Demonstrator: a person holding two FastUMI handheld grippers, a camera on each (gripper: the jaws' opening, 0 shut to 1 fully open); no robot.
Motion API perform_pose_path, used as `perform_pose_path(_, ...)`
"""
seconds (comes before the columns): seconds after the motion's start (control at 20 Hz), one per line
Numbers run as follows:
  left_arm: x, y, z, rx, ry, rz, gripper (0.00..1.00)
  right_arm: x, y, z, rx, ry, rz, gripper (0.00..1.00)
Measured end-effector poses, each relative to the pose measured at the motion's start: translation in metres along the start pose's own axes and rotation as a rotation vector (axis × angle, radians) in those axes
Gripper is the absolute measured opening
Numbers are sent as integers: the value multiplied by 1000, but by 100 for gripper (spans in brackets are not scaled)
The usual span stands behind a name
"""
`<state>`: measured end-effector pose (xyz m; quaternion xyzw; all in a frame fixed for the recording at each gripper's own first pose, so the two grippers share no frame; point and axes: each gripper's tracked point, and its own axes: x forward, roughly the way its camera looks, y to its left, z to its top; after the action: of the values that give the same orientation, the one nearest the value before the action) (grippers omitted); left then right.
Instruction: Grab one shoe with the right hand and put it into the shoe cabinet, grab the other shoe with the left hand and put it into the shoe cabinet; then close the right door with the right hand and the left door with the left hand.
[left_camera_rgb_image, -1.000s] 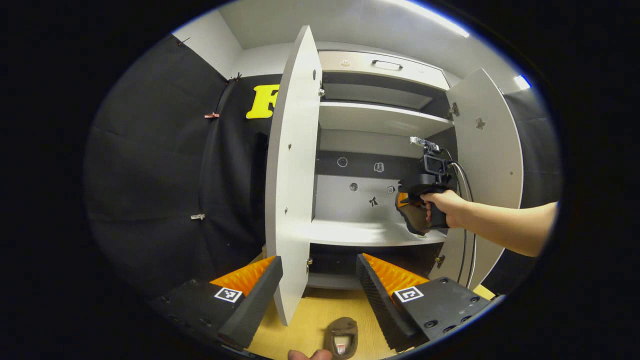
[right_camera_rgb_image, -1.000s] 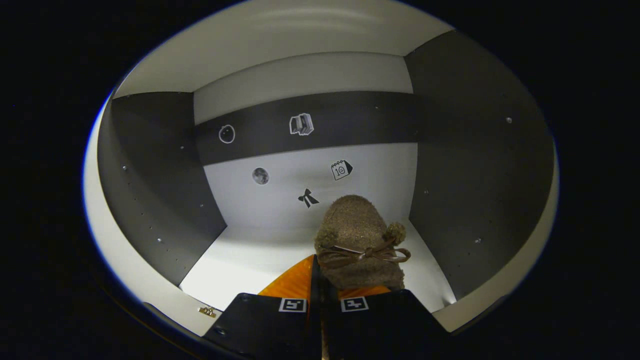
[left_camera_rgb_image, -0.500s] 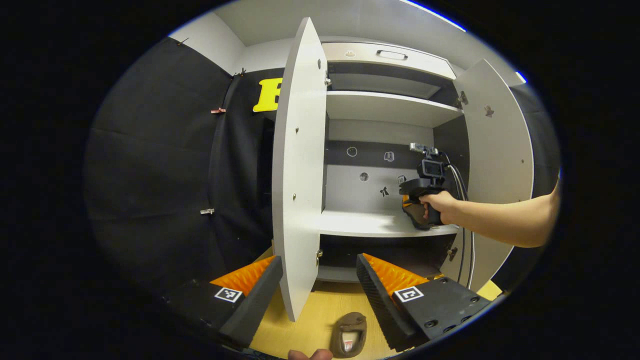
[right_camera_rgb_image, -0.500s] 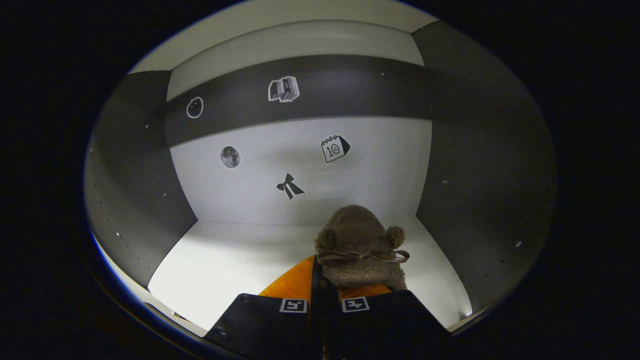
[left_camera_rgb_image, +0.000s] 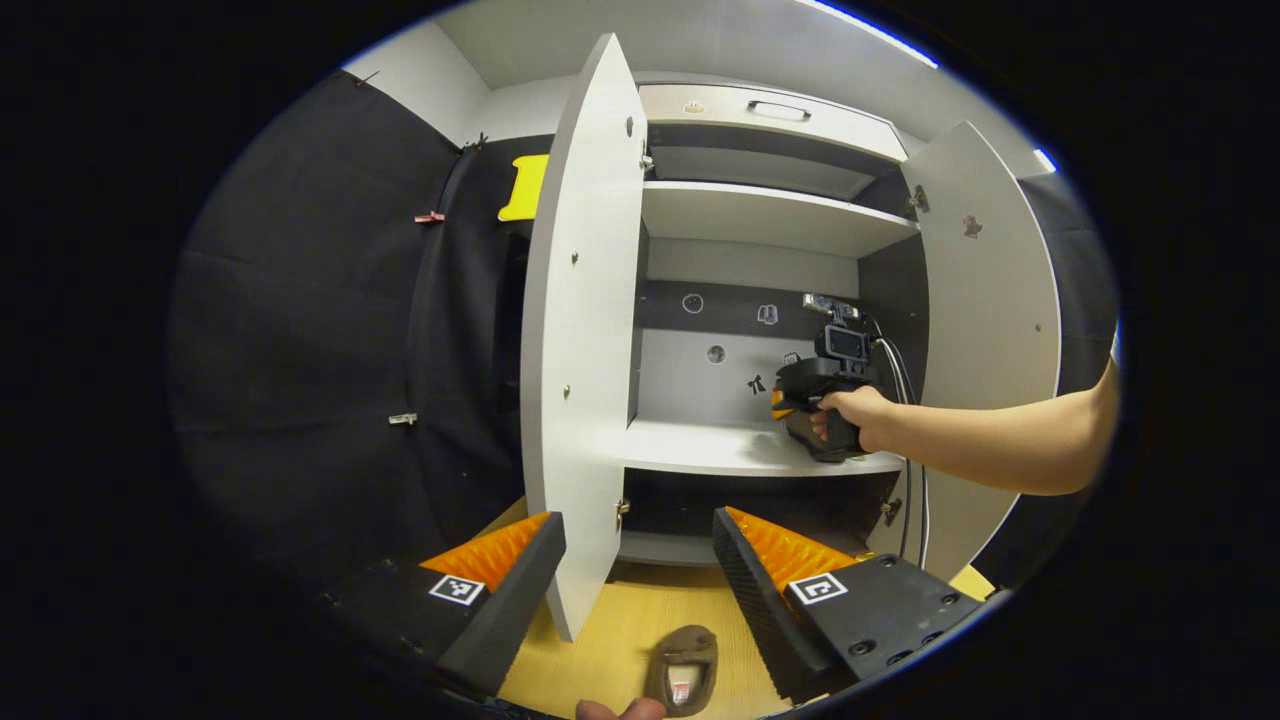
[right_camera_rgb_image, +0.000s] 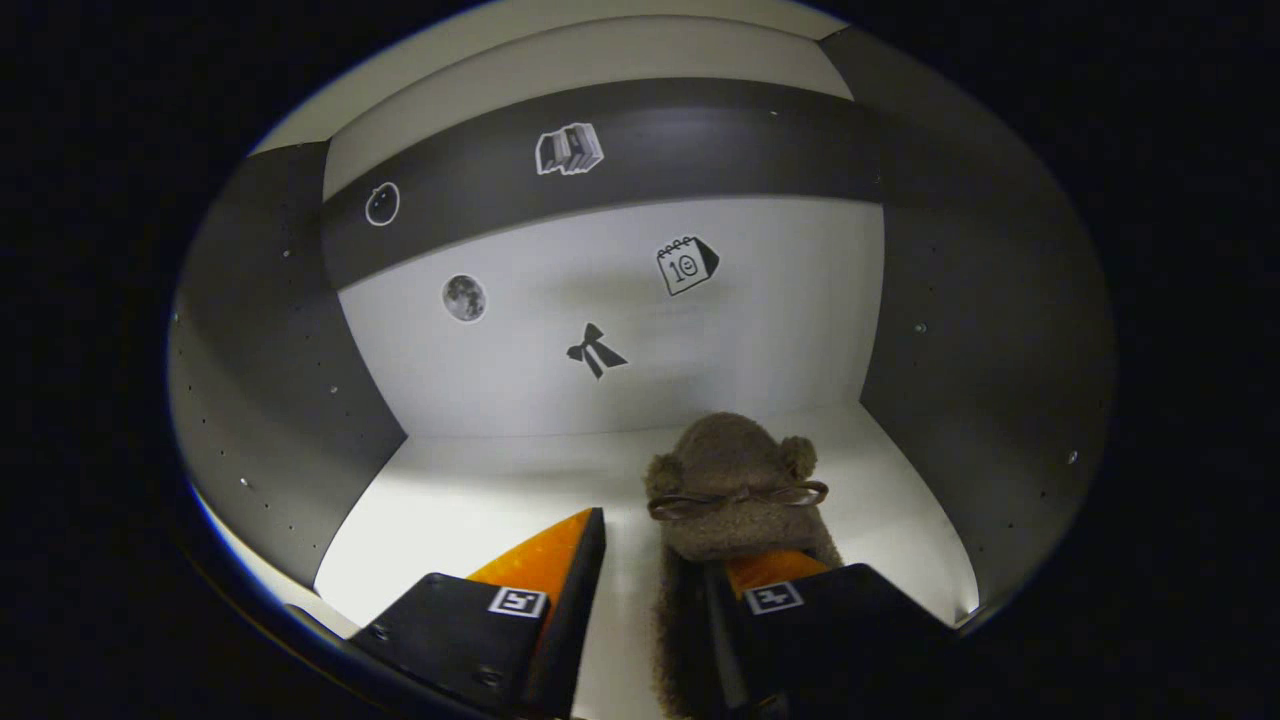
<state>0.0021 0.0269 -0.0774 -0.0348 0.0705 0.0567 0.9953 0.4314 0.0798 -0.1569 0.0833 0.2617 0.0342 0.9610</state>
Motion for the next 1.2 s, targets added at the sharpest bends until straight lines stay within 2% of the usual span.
perform_pose_path(0.15, 2, -5, 0, 0, -1, -18, 95, -17, 7, -1, -21, 5, 20, 84)
perform_pose_path(0.2, 3, -6, 2, 1, -3, -23, 95, -23, 7, 0, -34, 0, 20, 83)
perform_pose_path(0.25, 4, -7, 1, 2, -4, -29, 95, -30, 6, 2, -47, -8, 19, 92)
perform_pose_path(0.4, 6, -11, -2, 0, 3, -57, 95, -56, 3, 7, -56, -39, 26, 95)
perform_pose_path(0.75, 15, -13, -36, -15, 83, -102, 95, -152, -5, 32, -101, -247, 61, 97)
perform_pose_path(0.9, 17, -17, -63, -16, 147, -119, 95, -208, -4, 35, -95, -327, 101, 97)
perform_pose_path(1.15, 28, -21, -129, 34, 292, -152, 95, -291, -11, 39, -157, -464, 88, 97)
perform_pose_path(1.2, 30, -22, -147, 52, 331, -158, 95, -304, -10, 36, -156, -475, 93, 100)
